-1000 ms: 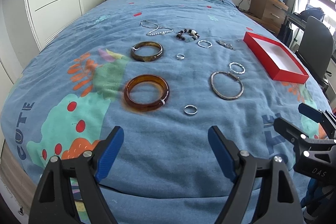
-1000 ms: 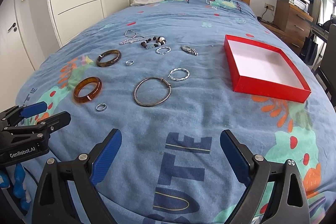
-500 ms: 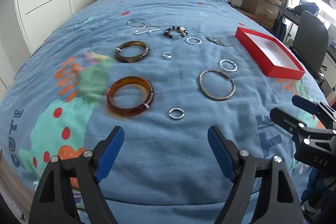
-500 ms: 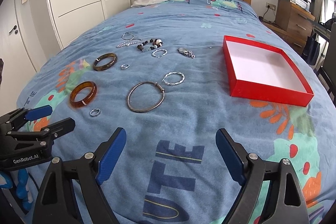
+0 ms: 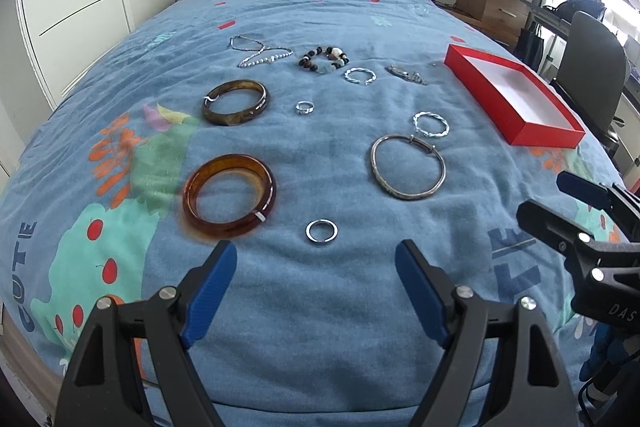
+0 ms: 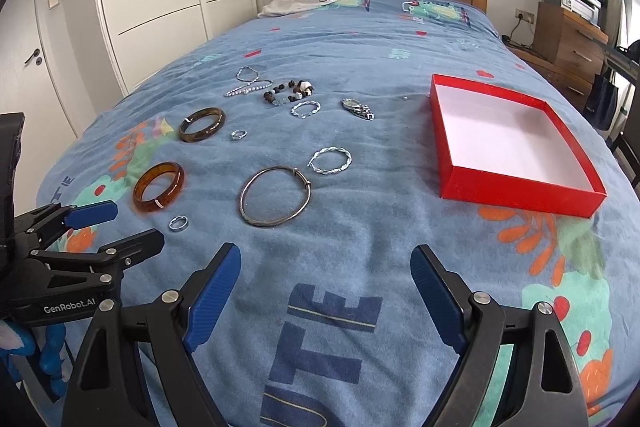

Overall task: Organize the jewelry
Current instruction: 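Grasp the small silver ring with the left tool while the right tool grasps the twisted silver hoop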

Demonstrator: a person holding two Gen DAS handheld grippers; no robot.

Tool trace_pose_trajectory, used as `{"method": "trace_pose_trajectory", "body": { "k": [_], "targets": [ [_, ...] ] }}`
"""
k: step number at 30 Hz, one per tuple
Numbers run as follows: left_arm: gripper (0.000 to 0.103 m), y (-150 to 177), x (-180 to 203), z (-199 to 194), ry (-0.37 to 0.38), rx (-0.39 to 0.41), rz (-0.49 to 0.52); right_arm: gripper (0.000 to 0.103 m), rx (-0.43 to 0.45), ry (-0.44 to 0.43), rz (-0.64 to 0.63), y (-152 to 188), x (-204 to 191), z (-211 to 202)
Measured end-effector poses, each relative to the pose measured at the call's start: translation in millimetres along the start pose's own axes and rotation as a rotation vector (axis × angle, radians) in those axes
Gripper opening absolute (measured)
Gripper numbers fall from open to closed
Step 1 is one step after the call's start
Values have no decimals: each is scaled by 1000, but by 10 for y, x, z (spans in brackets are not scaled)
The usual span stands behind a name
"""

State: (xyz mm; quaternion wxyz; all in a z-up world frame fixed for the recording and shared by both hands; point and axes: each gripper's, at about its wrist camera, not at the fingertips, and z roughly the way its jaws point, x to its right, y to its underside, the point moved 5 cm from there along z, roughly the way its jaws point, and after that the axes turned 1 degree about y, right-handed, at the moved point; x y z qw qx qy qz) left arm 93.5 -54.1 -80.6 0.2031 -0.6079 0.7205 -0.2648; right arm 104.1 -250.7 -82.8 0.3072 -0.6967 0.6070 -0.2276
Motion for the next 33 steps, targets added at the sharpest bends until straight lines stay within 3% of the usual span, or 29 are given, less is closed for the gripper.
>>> {"method": "trace_pose_trajectory", "body": {
  "k": [17,24,28,33],
  "targets": [
    [73,-41,12,280,12,-43,-14,74,8,-43,20,-360,129,285],
    [64,-85,-54,424,40,-65,-50,74,-3,-57,20,-476,137,500],
    [52,-79,-77,494,64,-82,-65,74,-9,-62,24,-492,166,583],
    [45,-48,-71,562,86,-103,-71,74,-17,-69,35,-519,175,692]
  ]
}}
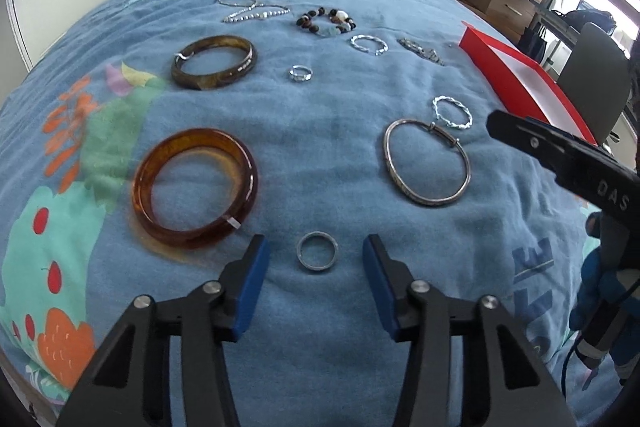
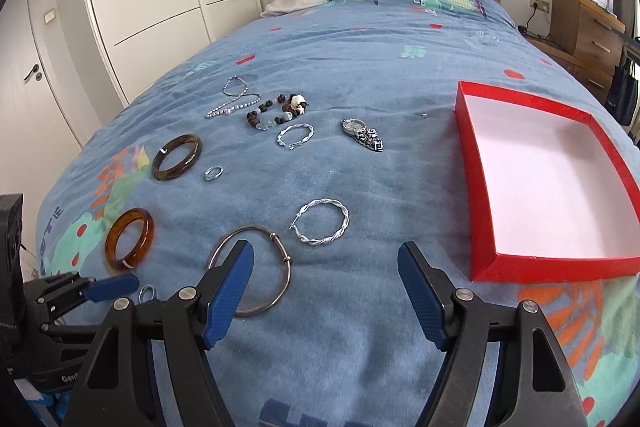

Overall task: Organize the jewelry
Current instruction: 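Grasp the small silver ring with the left tool while the right tool grasps the twisted silver hoop, then carry both pieces into the red box and open both tools to release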

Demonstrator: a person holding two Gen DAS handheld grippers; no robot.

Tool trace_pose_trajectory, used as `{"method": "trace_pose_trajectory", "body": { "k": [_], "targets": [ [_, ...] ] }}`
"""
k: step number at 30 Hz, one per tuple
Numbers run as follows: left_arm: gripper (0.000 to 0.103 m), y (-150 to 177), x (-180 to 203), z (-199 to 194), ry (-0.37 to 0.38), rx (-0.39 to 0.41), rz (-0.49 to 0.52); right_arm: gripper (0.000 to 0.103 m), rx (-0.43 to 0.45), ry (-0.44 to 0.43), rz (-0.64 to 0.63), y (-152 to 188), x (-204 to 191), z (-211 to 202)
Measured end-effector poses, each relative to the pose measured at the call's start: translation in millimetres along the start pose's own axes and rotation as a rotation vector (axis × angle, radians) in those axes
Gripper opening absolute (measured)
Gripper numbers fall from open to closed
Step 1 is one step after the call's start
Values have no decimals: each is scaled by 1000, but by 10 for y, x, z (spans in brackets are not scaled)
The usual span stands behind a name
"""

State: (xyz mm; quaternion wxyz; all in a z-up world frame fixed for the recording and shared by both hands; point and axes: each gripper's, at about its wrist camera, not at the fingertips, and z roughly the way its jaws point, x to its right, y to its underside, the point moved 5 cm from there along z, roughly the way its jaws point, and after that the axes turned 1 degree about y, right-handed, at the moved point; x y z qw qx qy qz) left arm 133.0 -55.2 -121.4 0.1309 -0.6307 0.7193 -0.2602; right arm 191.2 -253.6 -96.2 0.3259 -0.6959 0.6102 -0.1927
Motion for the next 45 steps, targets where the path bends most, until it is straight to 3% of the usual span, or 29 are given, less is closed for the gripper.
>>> {"method": "trace_pose_trajectory", "body": {
  "k": [7,13,21,24,27,40,45],
  "targets": [
    [26,10,18,42,5,-8,21,73,-20,-12,28,-59,26,151],
    [19,21,24,29,13,-4,38,71,-34,-3,49,-124,53,302],
    [19,21,7,21,31,5,42,63,-66,-5,50,-128,22,519],
    [19,22,5,19,30,6,41,57,-74,-4,51,-123,28,574],
    [19,22,18,0,25,9,47,41,-81,4,56,-113,74,595],
    [19,-85,126,-288,22,51,52,41,-14,-56,54,-198,65,96],
    [19,-259,349,-433,47,80,81,41,24,-36,62,-234,271,-234]
  ]
}}
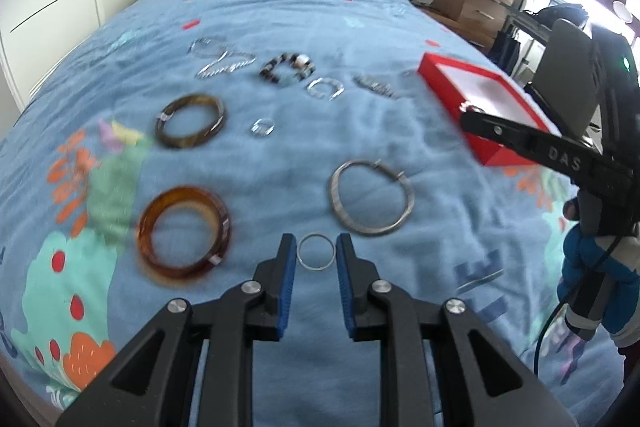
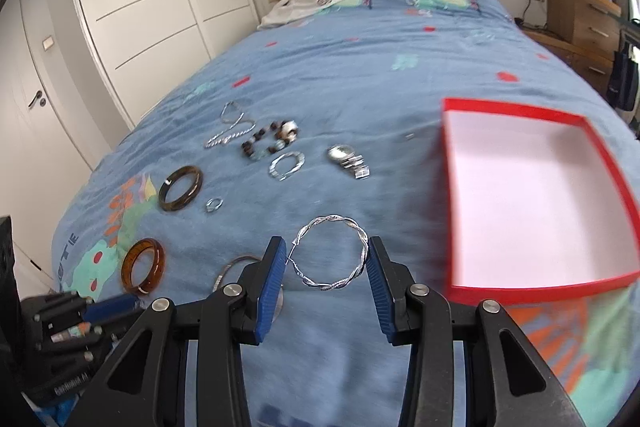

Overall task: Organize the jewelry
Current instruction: 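Carry both pieces into the red box and open both tools to release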

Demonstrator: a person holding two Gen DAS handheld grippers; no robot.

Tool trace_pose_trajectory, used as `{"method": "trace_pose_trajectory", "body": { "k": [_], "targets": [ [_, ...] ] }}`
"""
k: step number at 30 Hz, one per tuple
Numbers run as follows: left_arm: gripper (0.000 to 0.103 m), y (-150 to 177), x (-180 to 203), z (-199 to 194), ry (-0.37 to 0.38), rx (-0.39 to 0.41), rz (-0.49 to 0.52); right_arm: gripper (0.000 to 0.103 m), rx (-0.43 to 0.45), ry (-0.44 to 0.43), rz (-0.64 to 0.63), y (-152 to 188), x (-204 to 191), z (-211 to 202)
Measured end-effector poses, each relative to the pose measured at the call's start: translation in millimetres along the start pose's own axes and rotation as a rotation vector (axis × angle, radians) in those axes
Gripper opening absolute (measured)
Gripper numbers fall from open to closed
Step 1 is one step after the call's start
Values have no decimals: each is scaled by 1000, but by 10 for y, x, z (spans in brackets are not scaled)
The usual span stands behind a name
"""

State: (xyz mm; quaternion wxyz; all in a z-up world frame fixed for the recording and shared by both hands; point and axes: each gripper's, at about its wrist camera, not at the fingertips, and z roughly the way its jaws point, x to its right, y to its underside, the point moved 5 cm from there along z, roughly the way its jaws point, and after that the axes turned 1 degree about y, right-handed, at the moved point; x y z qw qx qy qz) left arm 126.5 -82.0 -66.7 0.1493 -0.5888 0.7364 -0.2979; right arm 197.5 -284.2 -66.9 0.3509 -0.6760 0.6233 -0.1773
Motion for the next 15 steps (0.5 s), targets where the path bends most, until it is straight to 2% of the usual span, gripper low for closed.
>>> {"method": "trace_pose_trajectory", "body": {
  "k": [9,15],
  "targets": [
    [19,-510,710,104,88,34,71,41,46,112,30,-136,883,-504],
    [19,-886,1287,416,146,41,125,41,24,158,39,-189,1501,-559]
  ]
}}
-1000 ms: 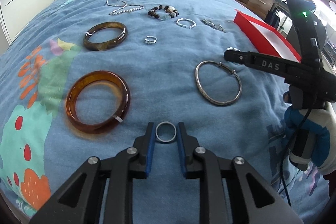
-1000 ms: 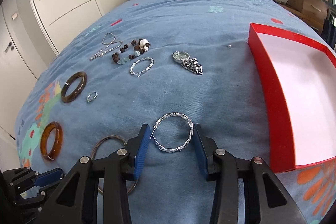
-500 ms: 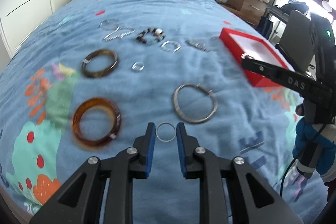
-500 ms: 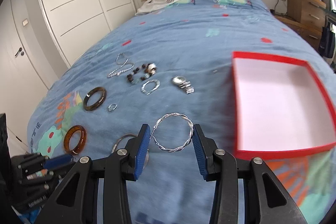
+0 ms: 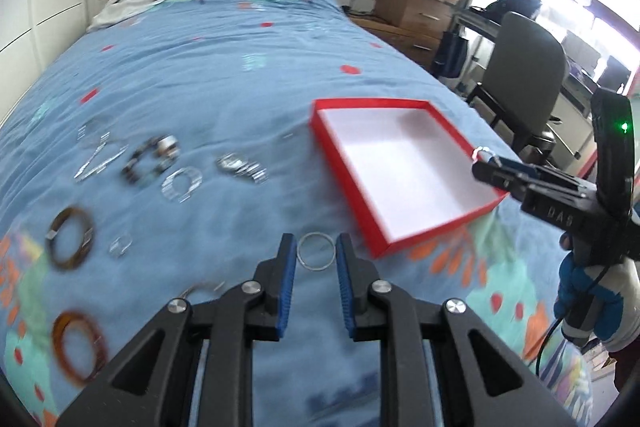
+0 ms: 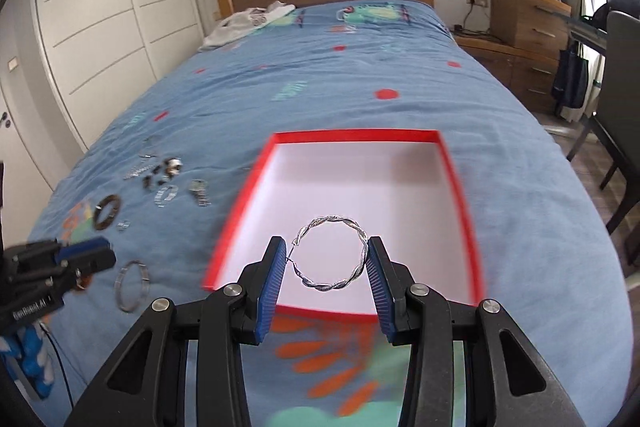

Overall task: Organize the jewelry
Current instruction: 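Carry both pieces into the red box and open both tools to release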

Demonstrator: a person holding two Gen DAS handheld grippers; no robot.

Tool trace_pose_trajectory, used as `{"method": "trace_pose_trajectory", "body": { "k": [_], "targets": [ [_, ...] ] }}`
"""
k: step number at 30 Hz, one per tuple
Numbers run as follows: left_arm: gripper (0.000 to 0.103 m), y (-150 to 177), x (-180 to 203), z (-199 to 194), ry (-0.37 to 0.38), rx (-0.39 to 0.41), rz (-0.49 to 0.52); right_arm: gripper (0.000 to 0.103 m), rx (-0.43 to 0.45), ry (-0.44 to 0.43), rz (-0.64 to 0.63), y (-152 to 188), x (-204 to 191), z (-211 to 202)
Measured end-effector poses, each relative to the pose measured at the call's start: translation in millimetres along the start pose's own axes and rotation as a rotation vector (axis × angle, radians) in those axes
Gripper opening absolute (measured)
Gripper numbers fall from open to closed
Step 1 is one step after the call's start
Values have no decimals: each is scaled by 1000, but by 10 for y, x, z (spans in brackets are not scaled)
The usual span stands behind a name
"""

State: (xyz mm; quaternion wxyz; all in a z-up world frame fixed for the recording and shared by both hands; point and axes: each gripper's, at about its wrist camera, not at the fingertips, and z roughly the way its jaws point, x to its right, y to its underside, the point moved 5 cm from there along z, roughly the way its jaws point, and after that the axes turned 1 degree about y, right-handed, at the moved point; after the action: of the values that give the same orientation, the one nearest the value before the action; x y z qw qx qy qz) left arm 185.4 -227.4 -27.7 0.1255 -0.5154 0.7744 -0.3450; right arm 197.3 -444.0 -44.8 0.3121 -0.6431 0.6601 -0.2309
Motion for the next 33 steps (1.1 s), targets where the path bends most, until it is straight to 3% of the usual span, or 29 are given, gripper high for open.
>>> {"method": "trace_pose_trajectory", "body": {
  "k": [9,14,20,27,33],
  "targets": [
    [19,-402,541,774,64,-45,89,41,-67,-31,-4,-72,452,380],
    [19,-425,681,1129,80,-92,124,41,-129,-84,-69,-10,425,631],
    [19,-303,727,1435,65,-154,153,41,-192,-82,-128,73,438,799],
    [19,-175,711,1442,50,-173,164,43,-275,-50,-219,209,375,820],
    [20,-26,747,1338,65,-201,172,42,-319,-50,-209,306,408,711]
  ]
}}
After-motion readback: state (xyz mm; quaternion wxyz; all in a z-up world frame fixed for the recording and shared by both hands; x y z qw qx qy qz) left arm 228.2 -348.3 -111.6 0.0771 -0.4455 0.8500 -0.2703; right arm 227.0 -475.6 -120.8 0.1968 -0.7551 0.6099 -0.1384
